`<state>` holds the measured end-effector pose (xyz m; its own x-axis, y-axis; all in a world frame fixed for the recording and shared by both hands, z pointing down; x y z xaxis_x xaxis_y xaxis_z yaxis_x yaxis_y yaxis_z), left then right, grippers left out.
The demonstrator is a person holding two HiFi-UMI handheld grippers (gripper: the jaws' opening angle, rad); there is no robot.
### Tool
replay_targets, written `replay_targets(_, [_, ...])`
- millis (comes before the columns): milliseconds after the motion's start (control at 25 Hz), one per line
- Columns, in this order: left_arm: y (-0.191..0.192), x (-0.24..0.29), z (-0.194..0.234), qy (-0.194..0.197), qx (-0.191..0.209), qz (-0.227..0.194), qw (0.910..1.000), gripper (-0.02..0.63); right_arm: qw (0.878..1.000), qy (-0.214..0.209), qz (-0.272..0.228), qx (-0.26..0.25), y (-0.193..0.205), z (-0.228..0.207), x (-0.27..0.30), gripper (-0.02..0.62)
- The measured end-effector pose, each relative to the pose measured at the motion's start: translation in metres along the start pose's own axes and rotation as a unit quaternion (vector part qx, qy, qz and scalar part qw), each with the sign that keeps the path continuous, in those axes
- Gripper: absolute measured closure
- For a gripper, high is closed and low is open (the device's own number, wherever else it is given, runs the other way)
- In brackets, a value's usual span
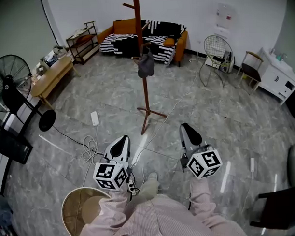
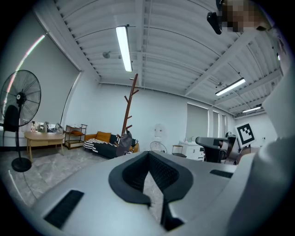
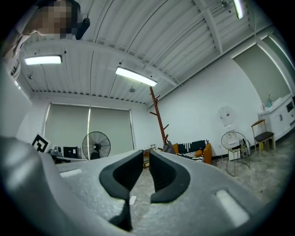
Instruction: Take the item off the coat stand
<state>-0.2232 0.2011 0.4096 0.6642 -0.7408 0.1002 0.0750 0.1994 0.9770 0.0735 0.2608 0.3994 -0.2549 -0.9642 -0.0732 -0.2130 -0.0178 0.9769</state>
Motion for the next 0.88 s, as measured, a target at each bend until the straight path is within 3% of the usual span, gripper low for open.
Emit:
replay_targets(280, [-0.002, 0.032, 0.026, -0.011, -0.009, 0.0, 0.9999, 0.604, 1.0, 0.0, 0.002, 0.01, 0.008, -0.019, 0.043, 0.54])
replay_targets(880, [-0.028, 0.154, 0.103, -0.022, -0.023, -0.01, 0.9994, 0.604, 1.0, 0.002, 0.011, 0.021, 0.014, -0.082, 0.18, 0.46])
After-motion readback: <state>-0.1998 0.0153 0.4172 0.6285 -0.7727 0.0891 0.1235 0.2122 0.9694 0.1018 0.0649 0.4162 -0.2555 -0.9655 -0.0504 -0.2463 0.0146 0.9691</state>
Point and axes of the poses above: the fingertips, and each gripper's own axes: x forward along the fingers, z to its left, y out of its underside, the point moved 10 cm from there along -x, backward along the fingers, and after that the axes turned 1 degree about -x, right-handed, at the moved point
